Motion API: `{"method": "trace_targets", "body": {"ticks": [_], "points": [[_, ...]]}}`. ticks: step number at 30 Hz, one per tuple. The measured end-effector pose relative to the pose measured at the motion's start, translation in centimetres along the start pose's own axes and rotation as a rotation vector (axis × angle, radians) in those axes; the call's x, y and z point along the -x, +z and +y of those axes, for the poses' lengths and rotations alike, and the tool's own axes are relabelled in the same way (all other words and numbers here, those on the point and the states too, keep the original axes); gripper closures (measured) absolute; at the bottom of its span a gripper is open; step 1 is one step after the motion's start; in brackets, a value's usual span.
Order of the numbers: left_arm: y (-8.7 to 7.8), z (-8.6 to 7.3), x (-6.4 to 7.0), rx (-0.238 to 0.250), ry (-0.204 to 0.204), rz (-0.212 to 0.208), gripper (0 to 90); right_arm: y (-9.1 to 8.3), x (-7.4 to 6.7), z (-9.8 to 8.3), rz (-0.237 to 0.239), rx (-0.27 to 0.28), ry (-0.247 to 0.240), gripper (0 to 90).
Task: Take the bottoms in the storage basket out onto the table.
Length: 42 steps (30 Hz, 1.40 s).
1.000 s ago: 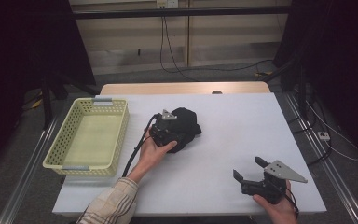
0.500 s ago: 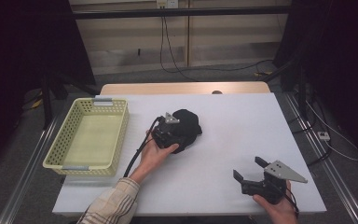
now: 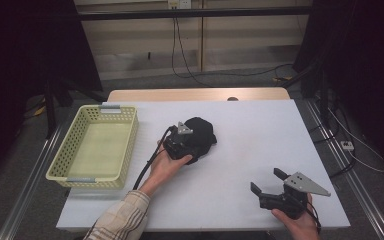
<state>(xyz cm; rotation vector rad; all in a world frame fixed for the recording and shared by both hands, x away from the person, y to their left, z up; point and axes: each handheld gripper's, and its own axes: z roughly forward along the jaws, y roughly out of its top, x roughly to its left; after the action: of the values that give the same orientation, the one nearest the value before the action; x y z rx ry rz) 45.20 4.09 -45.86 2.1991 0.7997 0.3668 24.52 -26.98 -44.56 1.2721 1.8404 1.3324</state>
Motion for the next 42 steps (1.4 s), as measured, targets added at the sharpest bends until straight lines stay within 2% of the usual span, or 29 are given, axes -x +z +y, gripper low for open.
{"method": "trace_targets", "body": {"ticks": [2,4,8,9,16,20,25,29,32,37,42], "points": [[0.2,0.0,0.0,-0.009,0.006,0.024,30.9,0.0,0.0,0.0,0.002,-0.001,0.0,5.1],[0.6,-0.3,-0.1,-0.019,0.008,0.024,25.2,0.0,0.1,0.0,0.002,-0.001,0.0,5.1],[0.7,-0.3,-0.7,-0.022,-0.045,-0.002,19.8,-0.2,0.2,-0.1,-0.001,0.004,0.003,5.2],[0.7,-0.3,-0.8,-0.023,-0.048,-0.006,18.4,-0.1,0.3,-0.1,-0.003,0.004,0.007,5.2],[0.5,-0.1,-0.5,-0.021,-0.048,-0.02,9.7,-0.1,0.3,-0.1,0.0,0.004,0.005,5.2],[0.0,0.1,-0.5,-0.025,-0.028,-0.024,7.6,-0.1,0.4,-0.1,-0.001,0.003,0.009,5.2],[-0.7,0.4,-0.4,0.002,-0.027,-0.026,5.6,0.0,0.2,0.0,0.001,0.006,0.003,5.2],[-1.7,0.7,-0.5,0.051,-0.03,-0.018,4.7,0.0,0.1,0.0,0.0,0.003,0.001,5.2],[-2.1,0.9,-0.5,0.054,-0.035,-0.027,4.8,0.1,0.1,0.0,0.0,-0.002,0.003,5.2],[-3.2,1.1,-0.6,0.126,-0.031,-0.022,4.5,0.1,0.0,0.0,0.002,-0.002,0.001,5.2],[-4.3,1.5,-0.7,0.204,-0.052,-0.029,4.5,0.1,0.3,-0.1,0.0,-0.001,0.011,5.2]]}}
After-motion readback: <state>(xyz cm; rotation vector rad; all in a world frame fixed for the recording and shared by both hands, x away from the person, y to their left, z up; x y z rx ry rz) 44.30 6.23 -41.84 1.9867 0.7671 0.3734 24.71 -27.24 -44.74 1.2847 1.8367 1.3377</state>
